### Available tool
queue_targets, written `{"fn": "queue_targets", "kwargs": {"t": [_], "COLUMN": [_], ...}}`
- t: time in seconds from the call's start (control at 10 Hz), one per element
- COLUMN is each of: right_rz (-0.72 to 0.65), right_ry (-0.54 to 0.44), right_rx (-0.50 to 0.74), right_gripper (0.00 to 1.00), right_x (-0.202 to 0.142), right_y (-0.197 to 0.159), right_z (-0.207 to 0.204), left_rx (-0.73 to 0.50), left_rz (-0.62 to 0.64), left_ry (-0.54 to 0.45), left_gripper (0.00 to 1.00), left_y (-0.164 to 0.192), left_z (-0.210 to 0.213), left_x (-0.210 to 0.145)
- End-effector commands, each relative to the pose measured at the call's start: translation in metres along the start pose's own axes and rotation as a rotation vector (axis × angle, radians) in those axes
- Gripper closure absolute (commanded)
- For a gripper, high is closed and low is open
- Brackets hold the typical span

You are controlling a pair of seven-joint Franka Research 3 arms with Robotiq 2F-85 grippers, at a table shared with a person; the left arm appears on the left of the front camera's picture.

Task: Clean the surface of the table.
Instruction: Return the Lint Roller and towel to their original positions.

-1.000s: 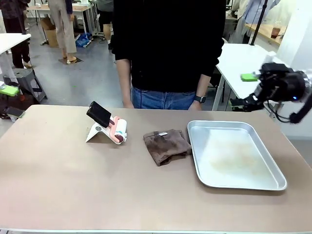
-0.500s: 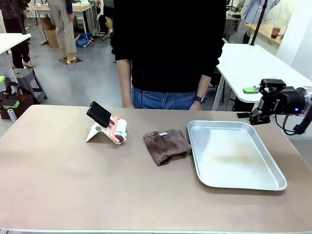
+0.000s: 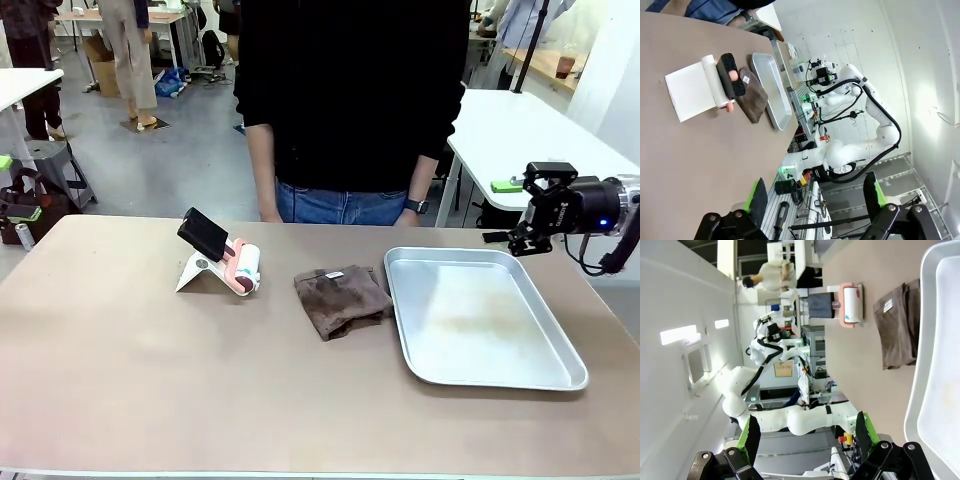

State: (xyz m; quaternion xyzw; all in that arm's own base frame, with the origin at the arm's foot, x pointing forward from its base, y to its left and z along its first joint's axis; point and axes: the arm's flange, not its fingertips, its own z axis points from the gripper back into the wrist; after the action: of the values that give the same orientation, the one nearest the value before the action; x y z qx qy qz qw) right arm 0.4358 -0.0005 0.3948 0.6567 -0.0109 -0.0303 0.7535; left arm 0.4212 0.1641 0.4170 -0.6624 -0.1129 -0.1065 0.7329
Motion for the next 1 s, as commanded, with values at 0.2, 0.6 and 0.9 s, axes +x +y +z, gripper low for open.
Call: {"fn": "queue_targets", "kwargs": {"t": [0.2,0.6,0.9], "right_rz": [0.015,0.015,0.015], "right_ry": [0.003,0.003,0.003], "right_rx": [0.015,0.015,0.015], "right_gripper": [0.00,0.00,0.00], "right_x": [-0.0003,-0.0003,-0.0003], "right_y": [-0.0003,-0.0003,-0.0003], "right_z": [0.0032,0.0032,0.0032], "left_rx": [0.002,0.002,0.002], "left_rz": [-0.015,-0.015,-0.015], "left_ry": [0.000,0.000,0.000], "left_gripper": [0.00,0.00,0.00], "left_y": [-0.0031,-0.0031,-0.0031], "left_z": [0.0010,0.0010,0.0010], "left_x": [-0.0004,-0.0004,-0.0004]}}
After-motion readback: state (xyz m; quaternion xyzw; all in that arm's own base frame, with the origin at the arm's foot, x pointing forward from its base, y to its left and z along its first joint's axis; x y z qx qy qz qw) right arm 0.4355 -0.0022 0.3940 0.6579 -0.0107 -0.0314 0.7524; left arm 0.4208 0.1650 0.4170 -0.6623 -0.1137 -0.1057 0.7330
